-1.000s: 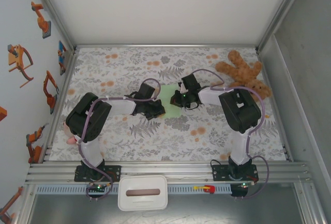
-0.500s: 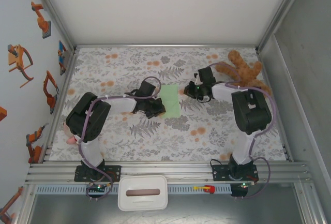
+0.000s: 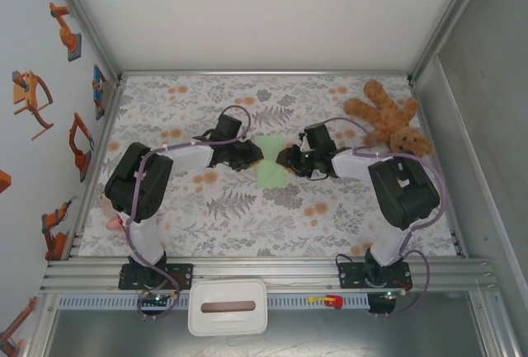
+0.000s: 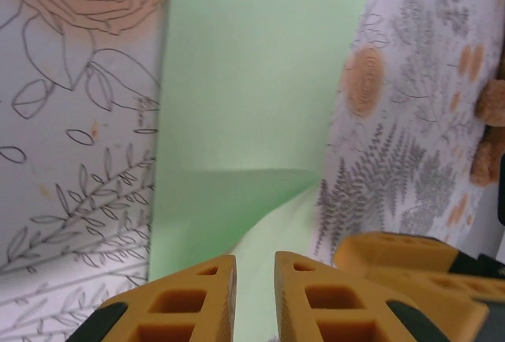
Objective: Fold a paper plane with a square sheet of paper (pick it up from the middle)
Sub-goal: Pick up the paper from the center of the table.
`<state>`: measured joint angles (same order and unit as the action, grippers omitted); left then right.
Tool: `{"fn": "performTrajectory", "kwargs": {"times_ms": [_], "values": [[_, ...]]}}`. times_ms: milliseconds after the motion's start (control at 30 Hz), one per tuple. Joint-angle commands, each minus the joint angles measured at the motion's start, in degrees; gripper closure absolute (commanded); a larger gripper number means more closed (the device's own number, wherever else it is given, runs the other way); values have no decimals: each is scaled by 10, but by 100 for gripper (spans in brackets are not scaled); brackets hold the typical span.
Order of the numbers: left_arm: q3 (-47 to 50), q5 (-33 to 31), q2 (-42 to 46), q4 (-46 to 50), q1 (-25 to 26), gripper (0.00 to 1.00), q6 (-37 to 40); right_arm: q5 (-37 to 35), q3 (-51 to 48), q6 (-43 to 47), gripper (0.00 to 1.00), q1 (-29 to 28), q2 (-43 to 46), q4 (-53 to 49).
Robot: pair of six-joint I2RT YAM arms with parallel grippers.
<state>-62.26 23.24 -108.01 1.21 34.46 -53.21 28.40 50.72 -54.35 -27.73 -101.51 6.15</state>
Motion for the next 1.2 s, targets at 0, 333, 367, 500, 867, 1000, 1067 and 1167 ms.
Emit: {"fn": "performTrajectory", "kwargs": {"times_ms": [0, 333, 367, 500, 867, 1000, 1067, 1167], "values": [[-17, 4, -17, -7, -2, 79, 1, 2, 1, -37, 62, -7, -16, 41], [-1, -1, -48, -10, -12, 79, -11, 2, 8, -82, 65, -15, -54, 63], [1, -1, -50, -11, -12, 79, -13, 3, 8, -83, 65, -15, -56, 66], [6, -1, -54, -11, -14, 79, -15, 2, 11, -85, 67, -15, -63, 69], [7, 4, -55, -11, -17, 79, -19, 33, 11, -77, 77, -23, -80, 132], [6, 4, -50, -9, -18, 79, -19, 32, 10, -80, 80, -25, -86, 138], [6, 3, -46, -8, -19, 79, -19, 31, 4, -81, 80, -25, -84, 148], [5, 5, -40, -8, -20, 79, -18, 28, 5, -79, 82, -25, -86, 146]]}}
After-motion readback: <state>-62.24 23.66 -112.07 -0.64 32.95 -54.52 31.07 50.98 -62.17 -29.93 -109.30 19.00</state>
